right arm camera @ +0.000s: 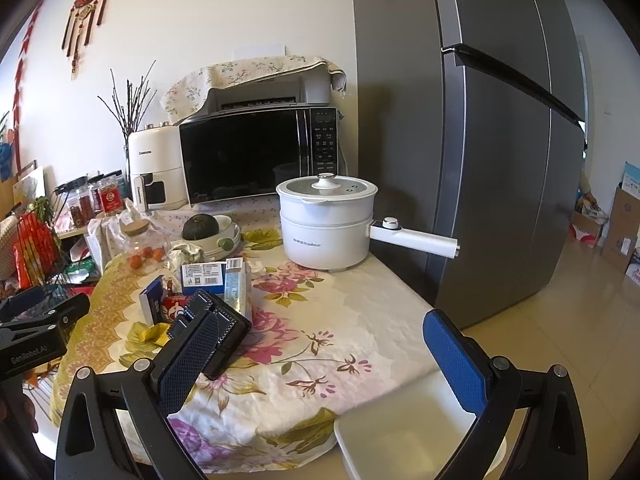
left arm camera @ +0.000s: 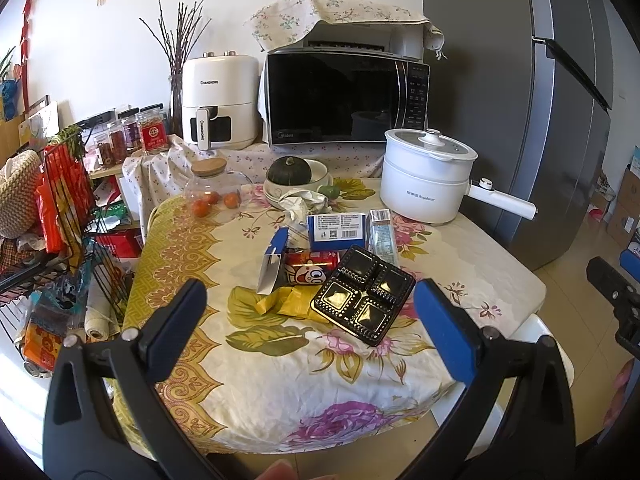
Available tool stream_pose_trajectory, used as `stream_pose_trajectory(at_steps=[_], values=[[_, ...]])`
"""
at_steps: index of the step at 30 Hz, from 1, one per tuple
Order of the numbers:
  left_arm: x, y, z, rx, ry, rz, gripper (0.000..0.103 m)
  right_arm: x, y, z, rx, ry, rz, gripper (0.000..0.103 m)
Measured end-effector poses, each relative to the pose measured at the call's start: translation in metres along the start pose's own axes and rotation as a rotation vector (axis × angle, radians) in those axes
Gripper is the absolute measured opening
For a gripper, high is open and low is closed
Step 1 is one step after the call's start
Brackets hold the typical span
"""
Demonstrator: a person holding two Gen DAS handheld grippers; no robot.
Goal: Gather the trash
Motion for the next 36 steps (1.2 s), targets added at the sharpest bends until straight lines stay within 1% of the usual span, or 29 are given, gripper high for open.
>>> stream_pose_trajectory(at_steps=[23,30,36], values=[[-0.0011,-0.0022,0.0003,-0.007,0.003,-0.003,0.103,-0.0016,0.0010,-0.0013,-0.010,-0.002,0.013,0.103],[-0.0034,-0.0052,-0.0025,-0.038,0.025,-0.001,0.103,-0.0015,-0.0017,-0.0001,-0.020,-0.007,0.018,0.103],[-0.0048,-0.0068,-0.0041,-0.040,0.033,-0.006,0.103,-0.0011,-0.0017,0.0047,-0.035,-0.014,0.032,0.103]])
Point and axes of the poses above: each gripper's, at about its wrist camera, not at the fingertips, and z roughly against the way its jaws point, y to its left, x to its top, the point moved 8 cm from there along -z, roughly the way its jaws point, and after that the axes turned 12 degrees about -z, right-handed, at the moved point
